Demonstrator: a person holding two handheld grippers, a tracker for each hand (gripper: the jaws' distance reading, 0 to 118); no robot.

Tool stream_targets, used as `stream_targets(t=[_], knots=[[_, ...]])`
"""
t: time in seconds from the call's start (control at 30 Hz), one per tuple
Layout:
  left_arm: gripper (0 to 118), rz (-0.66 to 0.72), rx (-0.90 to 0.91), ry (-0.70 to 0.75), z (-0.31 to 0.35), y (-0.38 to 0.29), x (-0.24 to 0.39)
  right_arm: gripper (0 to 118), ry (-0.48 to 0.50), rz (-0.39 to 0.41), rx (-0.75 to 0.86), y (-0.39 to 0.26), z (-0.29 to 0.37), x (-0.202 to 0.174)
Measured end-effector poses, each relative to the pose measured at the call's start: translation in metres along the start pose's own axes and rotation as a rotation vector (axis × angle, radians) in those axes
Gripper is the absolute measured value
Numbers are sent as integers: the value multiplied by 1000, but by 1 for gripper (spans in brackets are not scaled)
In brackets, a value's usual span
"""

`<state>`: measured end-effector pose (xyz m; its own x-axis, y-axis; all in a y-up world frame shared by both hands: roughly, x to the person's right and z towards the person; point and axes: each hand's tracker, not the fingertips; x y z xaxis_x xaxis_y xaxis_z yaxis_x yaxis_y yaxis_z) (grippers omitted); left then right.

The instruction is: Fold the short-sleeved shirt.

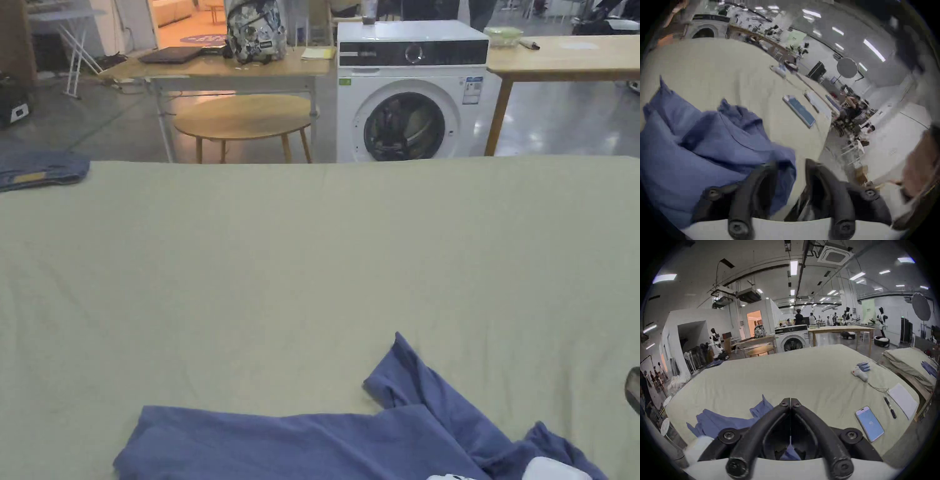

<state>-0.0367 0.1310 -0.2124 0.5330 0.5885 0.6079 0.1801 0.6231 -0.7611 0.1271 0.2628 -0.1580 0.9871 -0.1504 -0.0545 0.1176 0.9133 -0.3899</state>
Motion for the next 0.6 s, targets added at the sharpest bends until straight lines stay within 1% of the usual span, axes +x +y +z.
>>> stream_targets(t=[0.07, 0.17, 0.2, 0.23, 0.27, 0.3, 0.33, 0.37, 0.47, 0.53, 0.6], knots=[[37, -16, 140, 79, 52, 11, -7, 0, 17, 9, -10, -3, -1, -5], [35, -138, 306, 263, 144, 29, -10, 0, 57, 42, -3, -6, 1, -16], [25, -171, 356, 330, 173, 30, -13, 0, 70, 57, 1, -6, 0, -19], [4, -201, 421, 413, 206, 27, -14, 0, 83, 76, 5, -6, 0, -23], [0, -217, 477, 505, 236, 23, -14, 0, 82, 93, 12, -7, -1, -27], [0, -213, 512, 602, 263, 18, -14, 0, 81, 107, 17, -9, -1, -31], [0, -214, 537, 656, 279, 13, -15, 0, 83, 111, 23, -10, -1, -33], [0, -230, 607, 710, 299, 3, -11, 0, 88, 110, 27, -11, -2, -34], [0, -122, 572, 763, 343, -16, -17, 0, 112, 95, 24, -12, -3, -36], [0, -94, 563, 826, 362, -23, -31, 0, 115, 94, 14, -14, -4, -37], [0, -67, 504, 869, 375, -23, -47, 0, 120, 91, -2, -16, -4, -37]])
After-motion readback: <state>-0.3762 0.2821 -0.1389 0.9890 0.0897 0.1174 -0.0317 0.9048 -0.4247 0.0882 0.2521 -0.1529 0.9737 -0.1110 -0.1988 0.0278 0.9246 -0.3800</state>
